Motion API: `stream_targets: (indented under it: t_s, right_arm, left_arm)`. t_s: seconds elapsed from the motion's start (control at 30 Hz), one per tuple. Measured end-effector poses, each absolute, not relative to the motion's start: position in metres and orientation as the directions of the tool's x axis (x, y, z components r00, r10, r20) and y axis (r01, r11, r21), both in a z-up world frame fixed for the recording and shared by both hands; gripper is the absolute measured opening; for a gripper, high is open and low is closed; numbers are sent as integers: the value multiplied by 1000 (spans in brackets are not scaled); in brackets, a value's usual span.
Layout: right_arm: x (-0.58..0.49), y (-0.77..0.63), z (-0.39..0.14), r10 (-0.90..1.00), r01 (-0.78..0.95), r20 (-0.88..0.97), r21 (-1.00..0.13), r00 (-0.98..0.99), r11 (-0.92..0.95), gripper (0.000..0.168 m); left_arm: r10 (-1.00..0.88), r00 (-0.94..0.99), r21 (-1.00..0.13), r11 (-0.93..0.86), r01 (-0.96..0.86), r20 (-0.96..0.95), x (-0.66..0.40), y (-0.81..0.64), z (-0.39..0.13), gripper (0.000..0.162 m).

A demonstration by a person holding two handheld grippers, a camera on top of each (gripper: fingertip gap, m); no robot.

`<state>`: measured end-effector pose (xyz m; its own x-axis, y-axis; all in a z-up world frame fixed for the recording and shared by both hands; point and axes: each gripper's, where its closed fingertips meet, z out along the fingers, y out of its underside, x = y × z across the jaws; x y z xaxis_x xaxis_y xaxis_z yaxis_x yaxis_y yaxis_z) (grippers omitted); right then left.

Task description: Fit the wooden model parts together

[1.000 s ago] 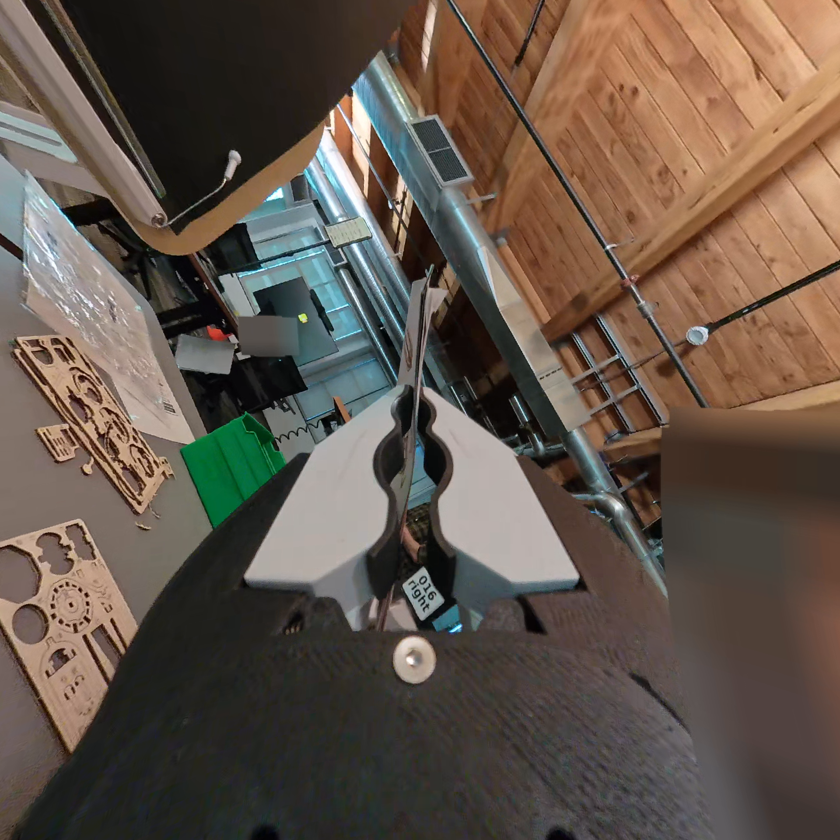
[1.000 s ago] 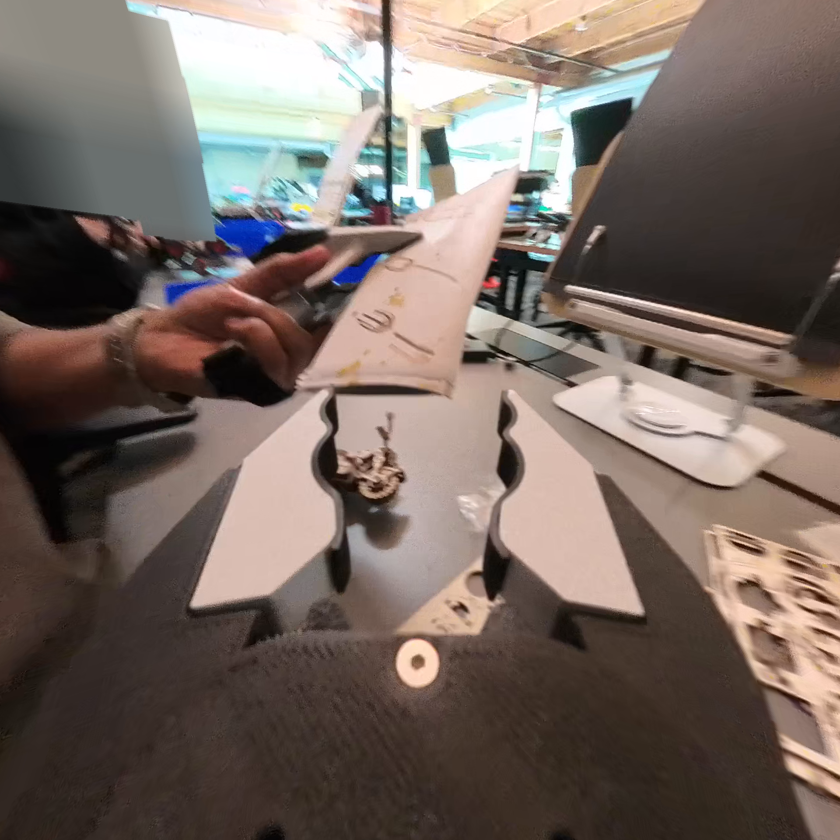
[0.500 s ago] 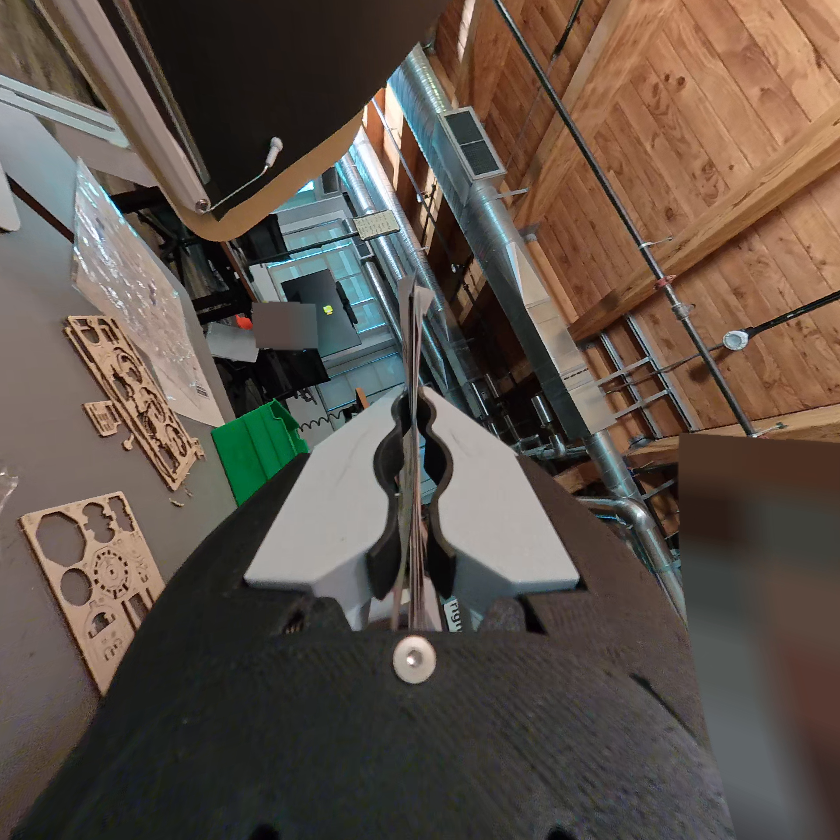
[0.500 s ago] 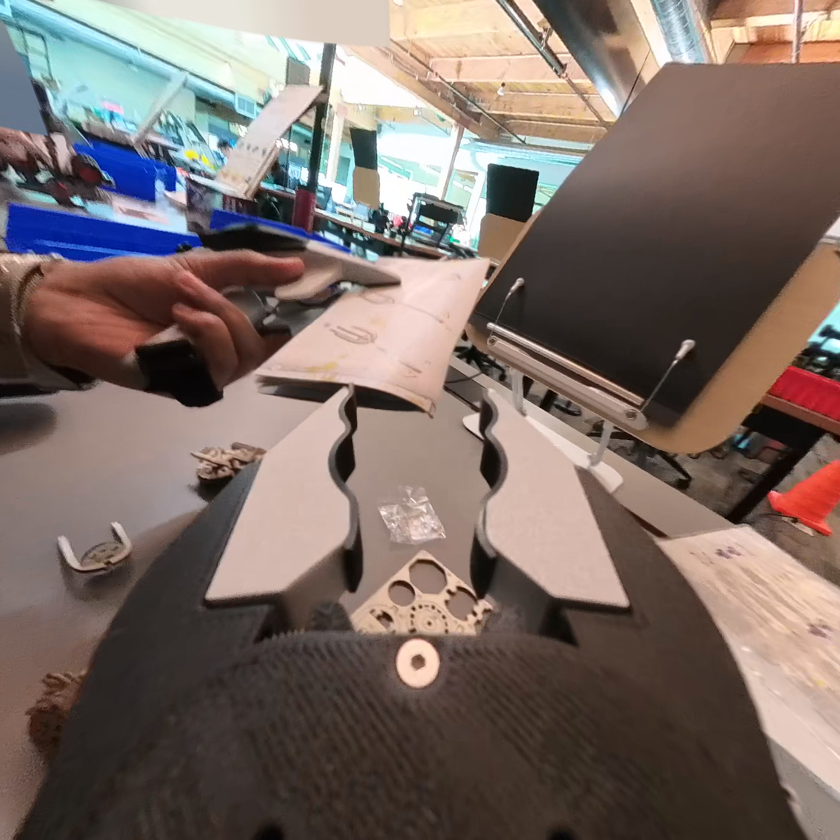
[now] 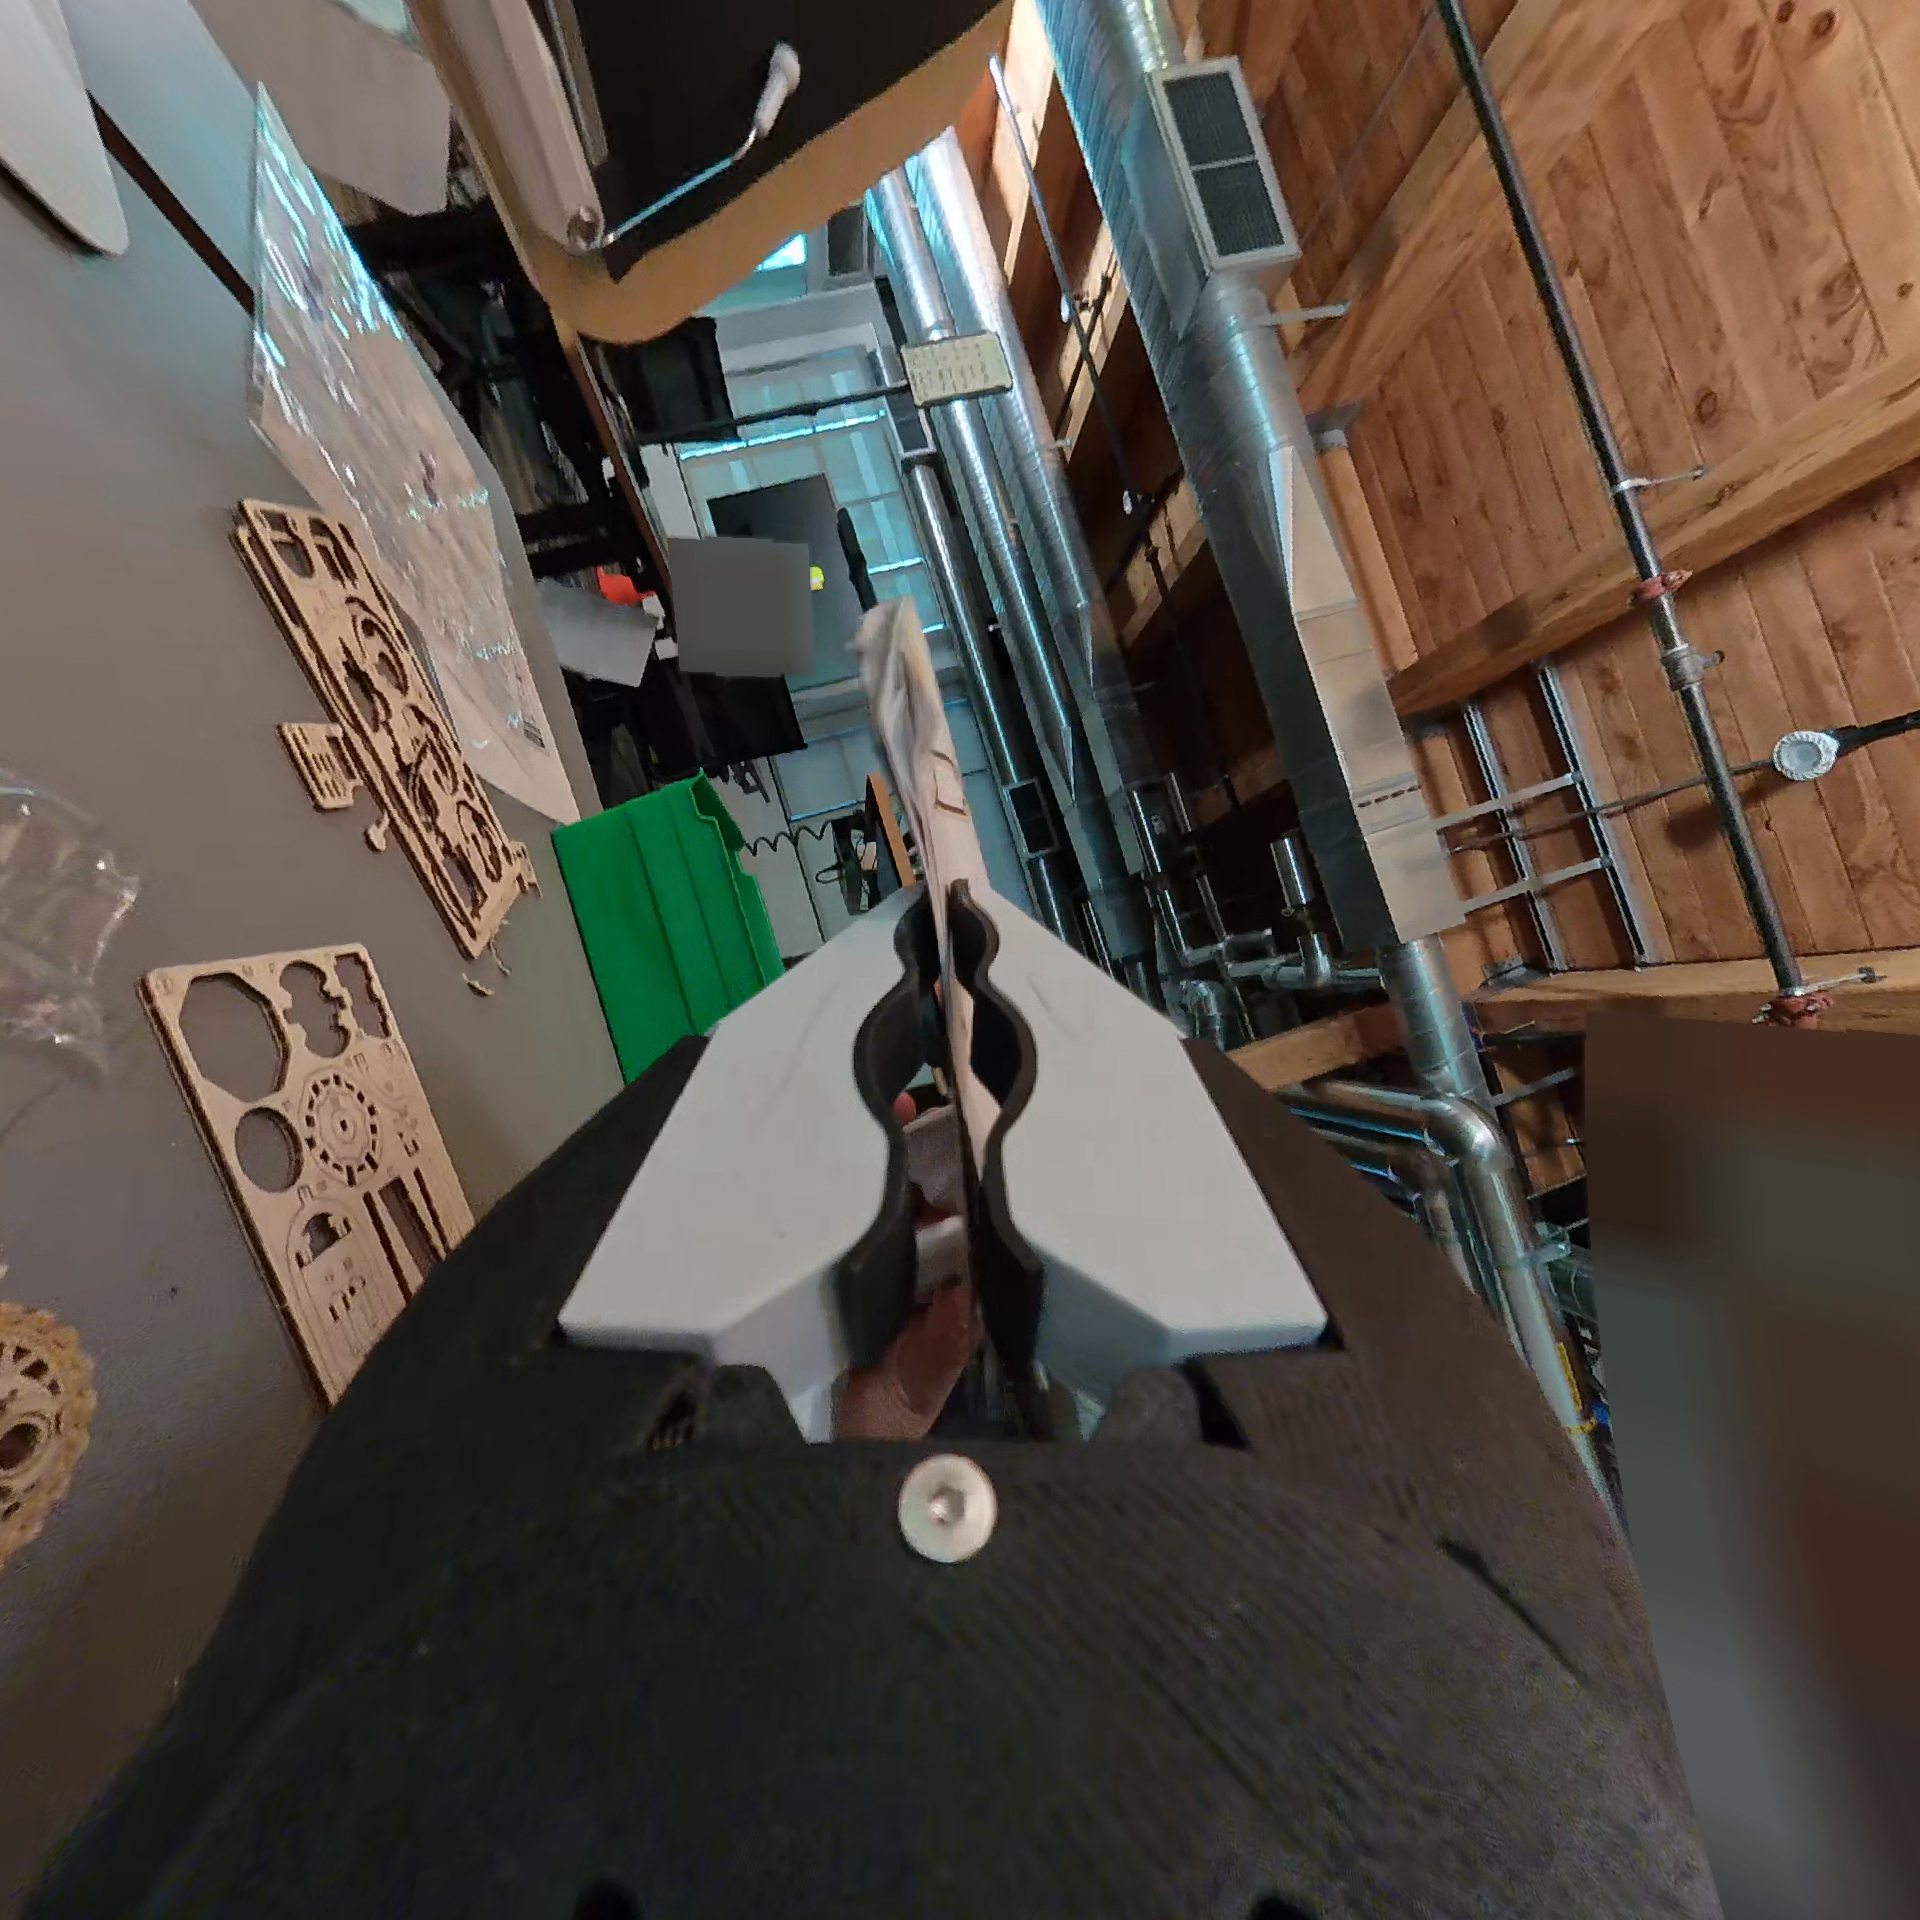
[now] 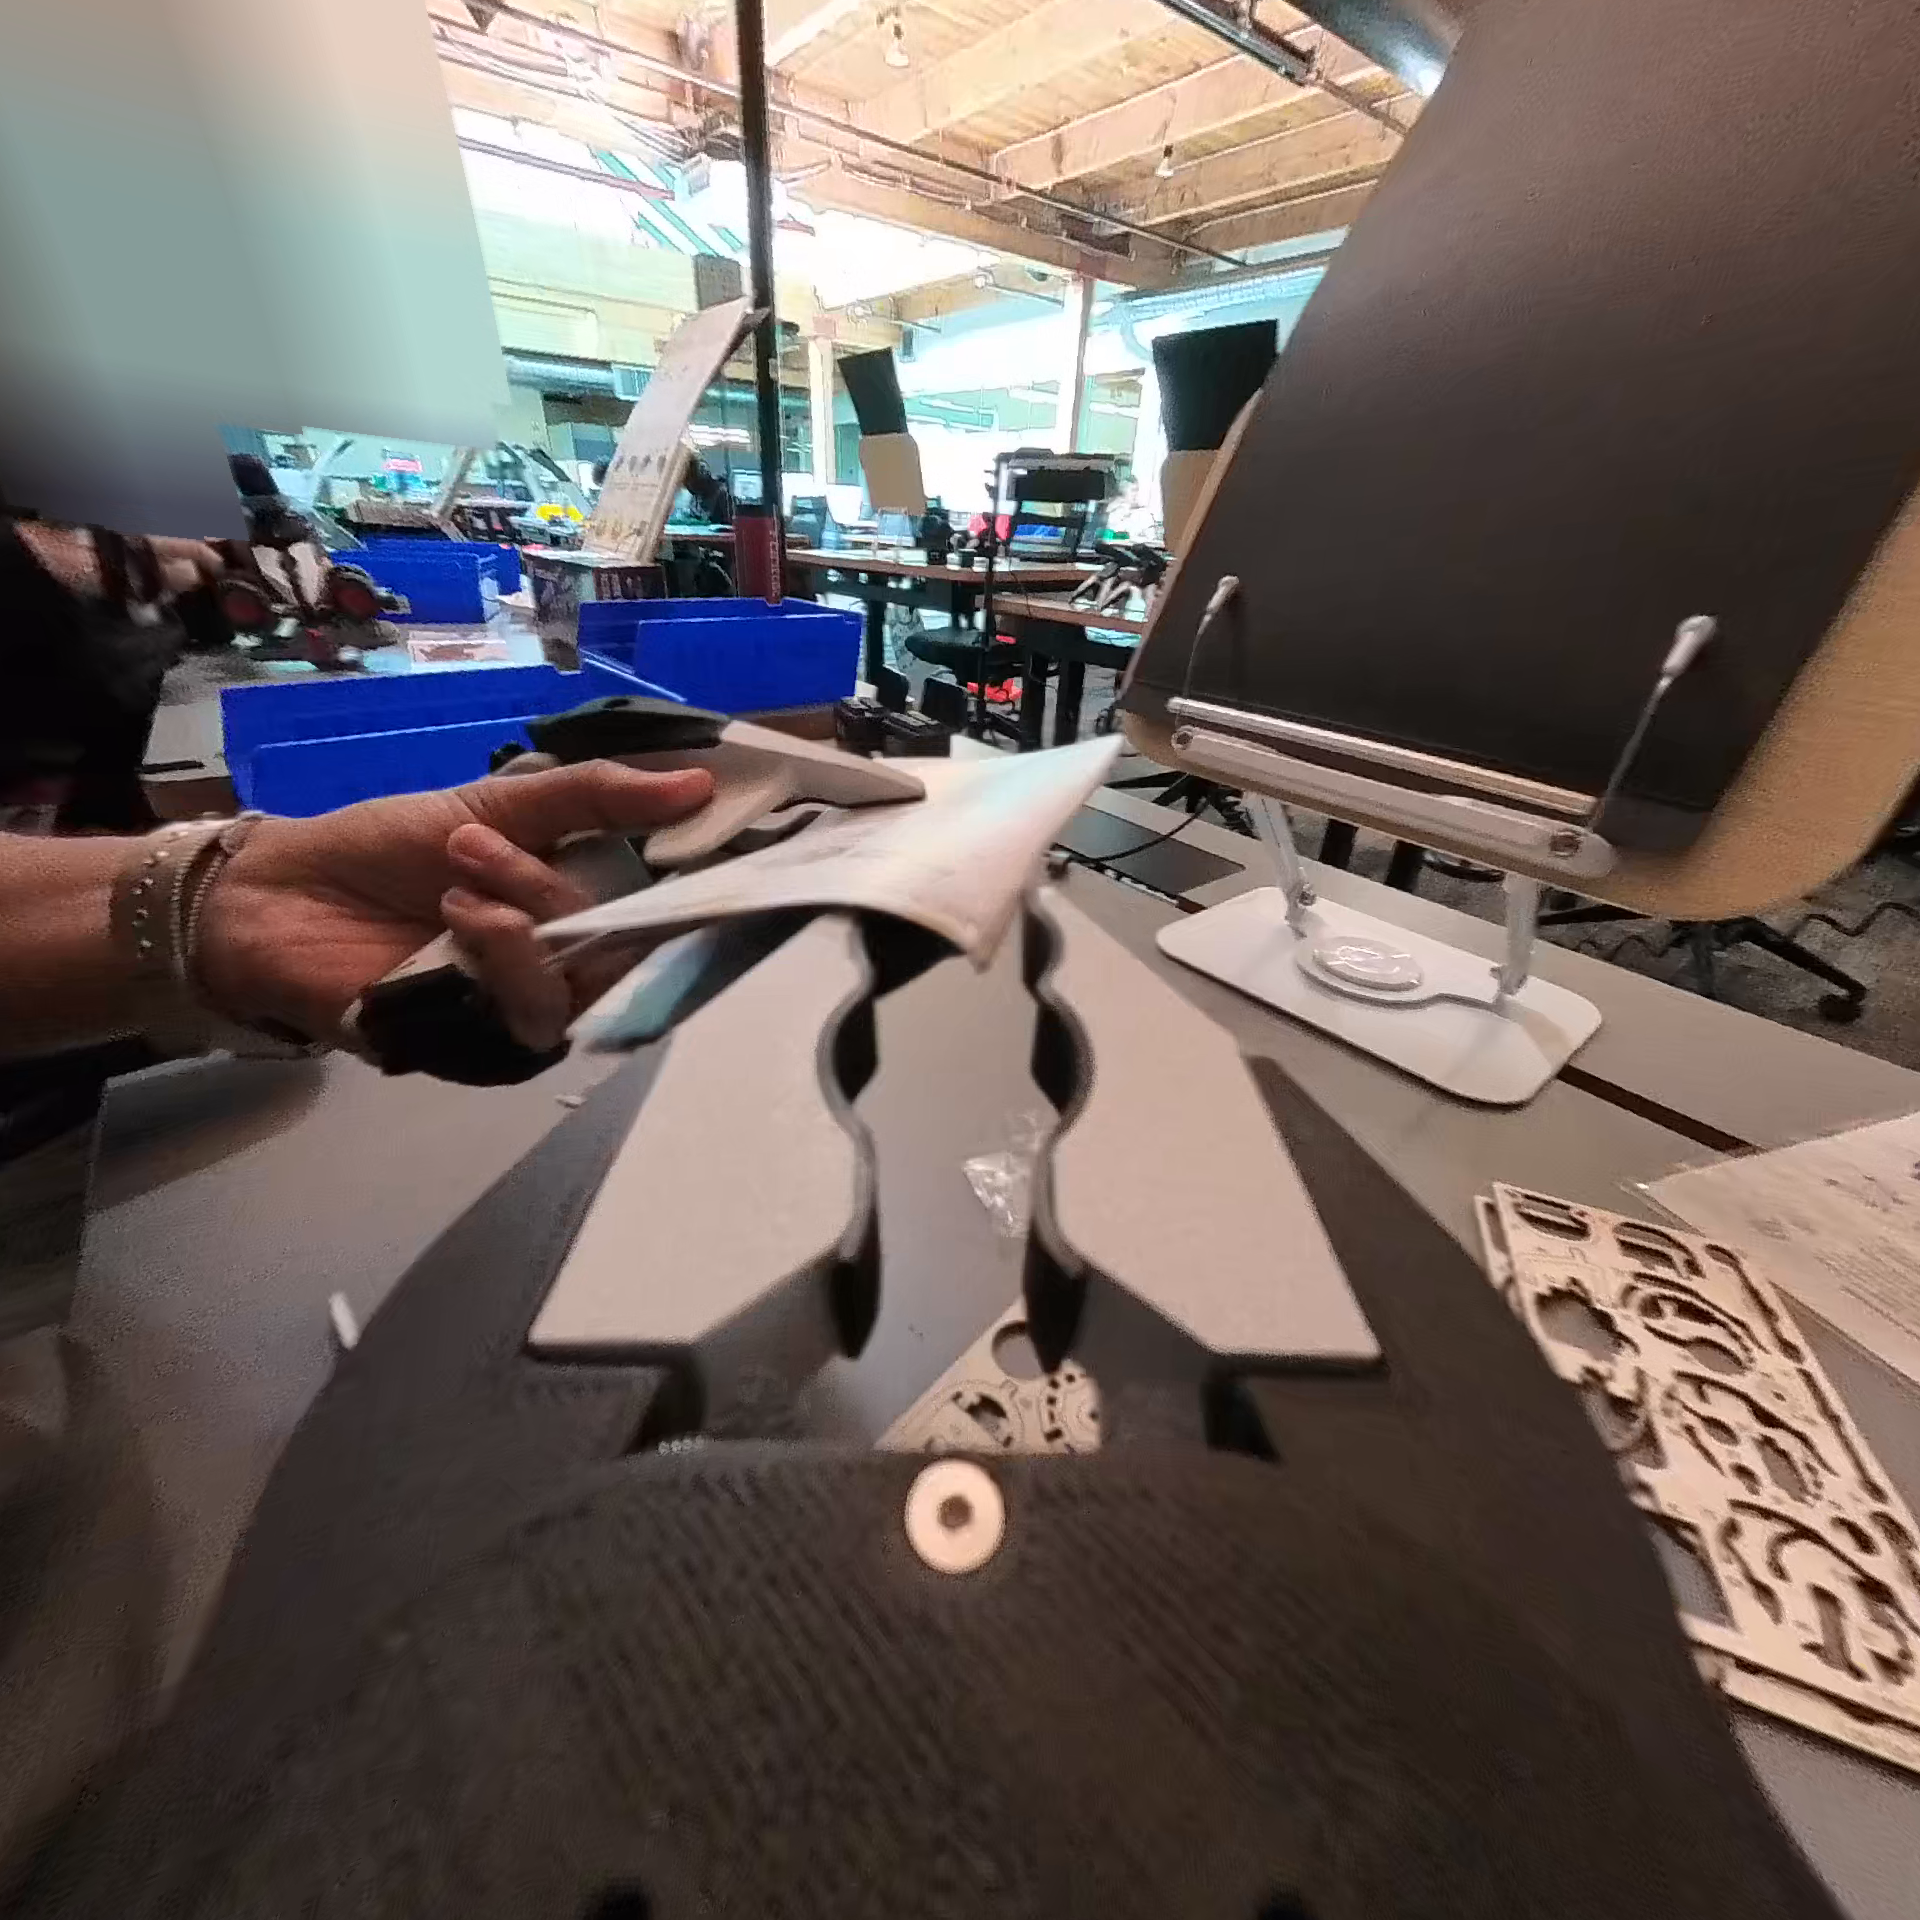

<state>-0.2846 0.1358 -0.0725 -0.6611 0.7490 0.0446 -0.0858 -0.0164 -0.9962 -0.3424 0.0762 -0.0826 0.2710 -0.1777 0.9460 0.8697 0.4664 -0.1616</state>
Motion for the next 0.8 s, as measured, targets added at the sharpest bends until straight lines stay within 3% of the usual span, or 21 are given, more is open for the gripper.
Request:
stream_targets:
  t_s: [0.13,0.23,0.37,0.47,0.6,0.73,0.8]
  right_arm:
    - [-289,147,-67,796,-98,46,-995,-604,-17,2]
    - [-296,166,-63,836,-75,-18,-995,-548,-71,0]
    - [-308,197,-67,883,-14,-160,-983,-442,-185,0]
    - [-309,201,-69,871,9,-204,-975,-446,-223,0]
    - [-301,170,-71,864,-54,17,-998,-504,-12,0]
    - [-296,150,-81,834,-152,331,-943,-440,295,0]
    - [-295,143,-83,808,-183,421,-907,-413,379,0]
  left_arm:
    - [-183,259,-161,424,891,949,-339,82,-86,6]
    - [-167,266,-184,391,902,949,-337,86,-87,39]
    - [-112,267,-220,315,923,957,-327,99,-94,63]
    - [-171,247,-213,195,957,954,-305,114,-92,62]
    - [-236,240,-205,162,965,942,-294,120,-84,63]
    - [-219,304,-246,255,935,927,-312,104,-76,43]
    - [-191,331,-273,278,921,924,-319,98,-75,25]
